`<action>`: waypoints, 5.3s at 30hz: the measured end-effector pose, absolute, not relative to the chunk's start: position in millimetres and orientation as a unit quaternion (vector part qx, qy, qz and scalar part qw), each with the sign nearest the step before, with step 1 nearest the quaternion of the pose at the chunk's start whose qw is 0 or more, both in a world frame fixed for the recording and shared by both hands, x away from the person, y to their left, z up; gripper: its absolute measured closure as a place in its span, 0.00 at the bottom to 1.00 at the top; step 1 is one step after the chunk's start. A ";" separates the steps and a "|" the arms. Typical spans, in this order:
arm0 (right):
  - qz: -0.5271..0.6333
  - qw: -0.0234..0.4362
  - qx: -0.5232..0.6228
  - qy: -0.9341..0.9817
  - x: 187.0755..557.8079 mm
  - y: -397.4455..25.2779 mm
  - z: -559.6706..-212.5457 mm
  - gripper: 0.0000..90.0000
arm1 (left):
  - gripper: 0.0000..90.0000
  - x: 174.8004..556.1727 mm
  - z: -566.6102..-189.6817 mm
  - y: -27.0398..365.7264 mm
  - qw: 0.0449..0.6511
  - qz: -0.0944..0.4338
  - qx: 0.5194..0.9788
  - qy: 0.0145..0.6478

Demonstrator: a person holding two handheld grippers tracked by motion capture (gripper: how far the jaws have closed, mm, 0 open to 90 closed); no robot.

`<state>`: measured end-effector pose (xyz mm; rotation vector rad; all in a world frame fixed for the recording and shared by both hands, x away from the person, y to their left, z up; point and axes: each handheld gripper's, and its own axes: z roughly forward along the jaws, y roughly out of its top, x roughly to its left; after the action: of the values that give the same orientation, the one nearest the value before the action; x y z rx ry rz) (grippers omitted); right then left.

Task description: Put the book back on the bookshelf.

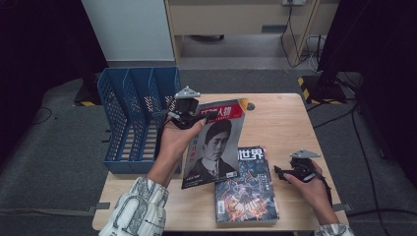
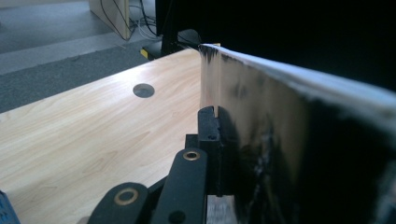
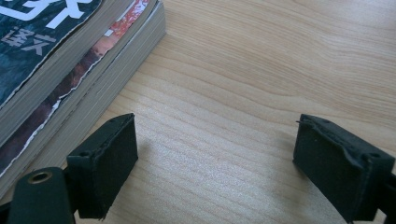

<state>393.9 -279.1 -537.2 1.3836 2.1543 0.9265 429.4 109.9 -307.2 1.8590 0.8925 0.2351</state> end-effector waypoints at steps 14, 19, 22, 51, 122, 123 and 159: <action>0.335 0.212 0.496 0.772 392.9 -279.1 -538.2 0.15 | 0.96 426.9 -289.1 112.9 0.516 0.116 0.762 0.375; 0.335 0.212 0.498 0.772 392.6 -278.9 -538.2 0.15 | 0.96 425.9 -281.2 114.0 0.518 0.125 0.758 0.377; 0.334 0.212 0.498 0.772 392.0 -278.6 -538.0 0.15 | 0.96 427.1 -278.1 114.9 0.516 0.131 0.757 0.379; 0.336 0.213 0.497 0.772 391.5 -277.6 -538.1 0.15 | 0.96 419.5 -256.9 149.8 0.527 0.163 0.730 0.404; 0.336 0.212 0.490 0.776 391.3 -277.1 -538.3 0.15 | 0.96 380.5 -238.7 338.4 0.532 0.255 0.636 0.498; 0.336 0.212 0.491 0.775 391.1 -276.9 -538.3 0.15 | 0.96 380.1 -238.6 339.8 0.533 0.256 0.634 0.498; 0.336 0.211 0.492 0.775 391.1 -276.9 -538.3 0.15 | 0.96 358.7 -231.0 395.7 0.533 0.289 0.599 0.524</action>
<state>391.1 -276.9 -538.3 1.3666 2.1528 0.9349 358.7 395.7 -231.0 1.4276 1.2499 0.6882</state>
